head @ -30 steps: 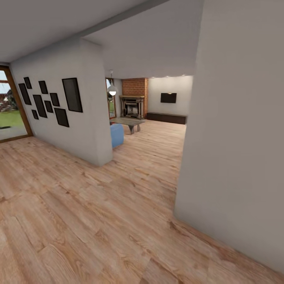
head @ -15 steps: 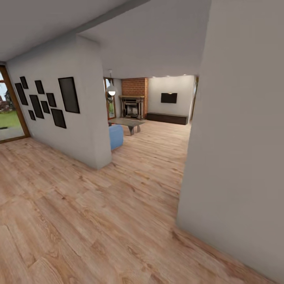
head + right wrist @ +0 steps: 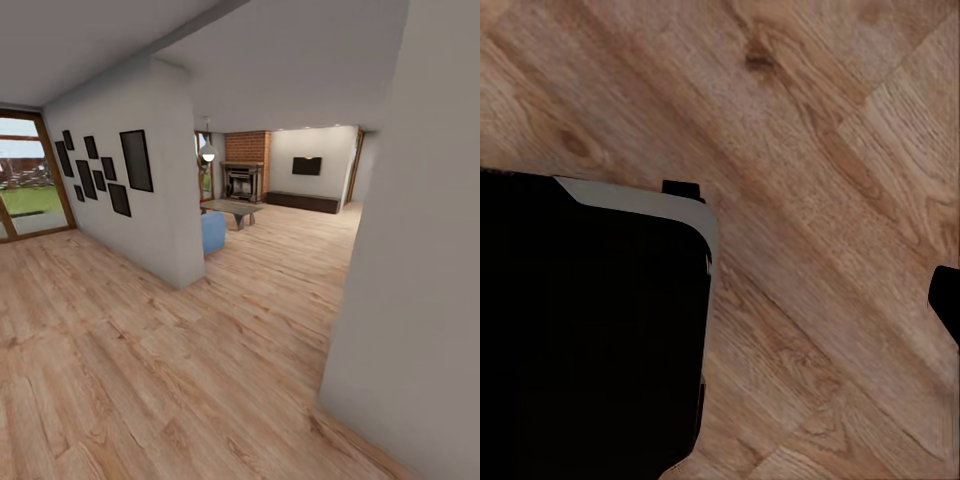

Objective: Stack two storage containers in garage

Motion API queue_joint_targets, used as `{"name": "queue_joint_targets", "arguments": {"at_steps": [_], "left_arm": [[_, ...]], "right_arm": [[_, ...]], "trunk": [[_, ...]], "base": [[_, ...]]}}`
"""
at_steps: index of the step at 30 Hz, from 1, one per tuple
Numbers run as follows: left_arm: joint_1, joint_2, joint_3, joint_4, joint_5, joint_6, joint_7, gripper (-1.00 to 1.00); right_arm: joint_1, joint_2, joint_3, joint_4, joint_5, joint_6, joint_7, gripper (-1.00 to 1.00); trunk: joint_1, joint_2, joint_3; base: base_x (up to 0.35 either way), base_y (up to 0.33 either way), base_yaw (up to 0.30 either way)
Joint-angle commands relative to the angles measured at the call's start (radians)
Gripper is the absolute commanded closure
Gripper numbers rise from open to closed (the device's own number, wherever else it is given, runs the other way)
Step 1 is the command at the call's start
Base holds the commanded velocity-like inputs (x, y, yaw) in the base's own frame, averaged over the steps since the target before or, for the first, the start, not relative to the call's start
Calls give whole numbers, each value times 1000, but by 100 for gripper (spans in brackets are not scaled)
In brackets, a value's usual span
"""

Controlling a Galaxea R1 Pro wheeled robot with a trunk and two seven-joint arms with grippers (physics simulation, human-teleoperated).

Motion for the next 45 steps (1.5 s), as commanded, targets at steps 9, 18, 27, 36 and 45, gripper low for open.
{"name": "queue_joint_targets", "arguments": {"at_steps": [9,18,27,36,45], "left_arm": [[-1,0,-8,0,8,0,4,-100],[-1,0,-8,0,8,0,4,-100],[-1,0,-8,0,8,0,4,-100],[-1,0,-8,0,7,0,4,-100],[-1,0,-8,0,7,0,4,-100]], "right_arm": [[-1,1,9,3,-10,-5,-1,-100],[-1,-1,9,3,-9,-7,-1,-100],[-1,1,9,3,-8,-9,-1,-100],[-1,0,7,3,-8,-10,-4,-100],[-1,-1,9,3,-10,-8,-9,-100]], "trunk": [[1,-2,-2],[1,-2,-2],[1,-2,-2],[1,-2,-2],[1,-2,-2]], "base": [[324,0,266],[324,0,62],[324,0,1],[324,0,0],[324,0,0]]}}
